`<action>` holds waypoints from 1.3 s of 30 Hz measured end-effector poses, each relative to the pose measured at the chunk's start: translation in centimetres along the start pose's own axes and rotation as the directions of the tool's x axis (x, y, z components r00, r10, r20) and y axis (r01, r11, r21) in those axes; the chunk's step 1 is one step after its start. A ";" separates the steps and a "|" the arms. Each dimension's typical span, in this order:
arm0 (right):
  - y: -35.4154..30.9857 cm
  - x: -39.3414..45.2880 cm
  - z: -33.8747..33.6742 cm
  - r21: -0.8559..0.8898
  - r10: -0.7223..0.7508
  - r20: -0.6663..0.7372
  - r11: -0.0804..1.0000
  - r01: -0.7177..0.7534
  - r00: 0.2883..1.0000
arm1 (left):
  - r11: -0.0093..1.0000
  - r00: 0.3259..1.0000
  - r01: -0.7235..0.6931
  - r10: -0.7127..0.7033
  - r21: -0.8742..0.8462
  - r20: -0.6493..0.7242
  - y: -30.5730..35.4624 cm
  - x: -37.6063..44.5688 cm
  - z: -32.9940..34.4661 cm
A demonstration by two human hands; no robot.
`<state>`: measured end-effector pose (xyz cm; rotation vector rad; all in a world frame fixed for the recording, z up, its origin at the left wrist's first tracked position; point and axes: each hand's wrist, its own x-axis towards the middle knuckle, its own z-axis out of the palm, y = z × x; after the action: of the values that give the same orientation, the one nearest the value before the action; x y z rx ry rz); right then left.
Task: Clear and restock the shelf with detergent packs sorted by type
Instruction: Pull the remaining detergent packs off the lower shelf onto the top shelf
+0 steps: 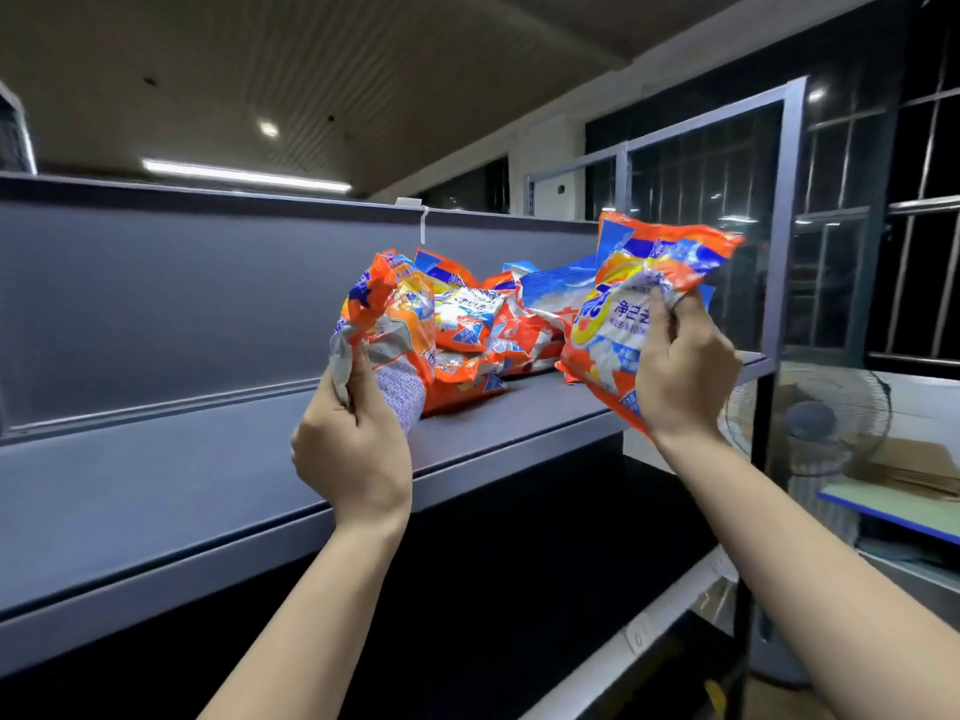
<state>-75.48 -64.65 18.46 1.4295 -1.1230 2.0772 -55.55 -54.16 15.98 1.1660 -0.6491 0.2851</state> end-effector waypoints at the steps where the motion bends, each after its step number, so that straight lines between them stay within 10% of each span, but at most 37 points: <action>1: 0.3 0.3 1.5 -0.009 -0.017 0.024 1.000 0.017 1.000 | 1.000 1.000 -0.014 0.014 0.003 -0.012 -0.2 0.0 0.5; 6: 1.1 -1.0 9.6 0.003 -0.124 0.243 0.992 0.127 0.962 | 0.997 0.996 -0.069 0.071 0.022 -0.061 -1.4 0.1 2.3; 8: 2.7 -3.2 13.3 0.037 -0.004 0.722 0.999 -0.033 0.691 | 0.996 0.992 -0.071 0.077 0.063 -0.095 -1.6 0.2 2.9; 10: 4.6 -4.6 15.5 0.053 0.010 0.913 0.988 -0.143 0.408 | 0.993 0.988 -0.067 0.079 0.096 -0.130 -1.5 0.6 3.8; 16: 8.4 -3.5 17.2 0.140 -0.114 0.959 0.987 -0.083 0.259 | 0.935 0.943 -0.208 0.270 0.286 -0.196 -0.6 3.5 10.0; 21: 10.1 -2.8 18.0 0.124 -0.109 0.964 0.991 -0.050 0.244 | 0.833 0.916 -0.324 0.395 0.450 -0.072 -1.5 7.1 18.3; 27: 10.8 -3.4 19.0 0.181 -0.153 0.953 0.980 -0.085 0.261 | 0.369 0.729 -0.678 0.228 0.636 0.645 -5.9 9.4 26.9; 31: 10.9 -3.4 18.3 0.223 -0.171 0.948 0.958 -0.179 0.269 | 0.590 0.810 -0.566 0.267 0.575 0.522 -5.3 9.9 27.0; 39: 11.5 -3.3 17.5 0.288 -0.231 0.924 0.945 -0.156 0.304 | 0.452 0.943 -0.332 0.191 0.828 0.273 -7.8 8.9 24.8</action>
<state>-71.52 -84.97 13.80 3.0620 -1.0249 1.2039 -52.41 -80.90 21.42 2.0974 -0.8455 0.8911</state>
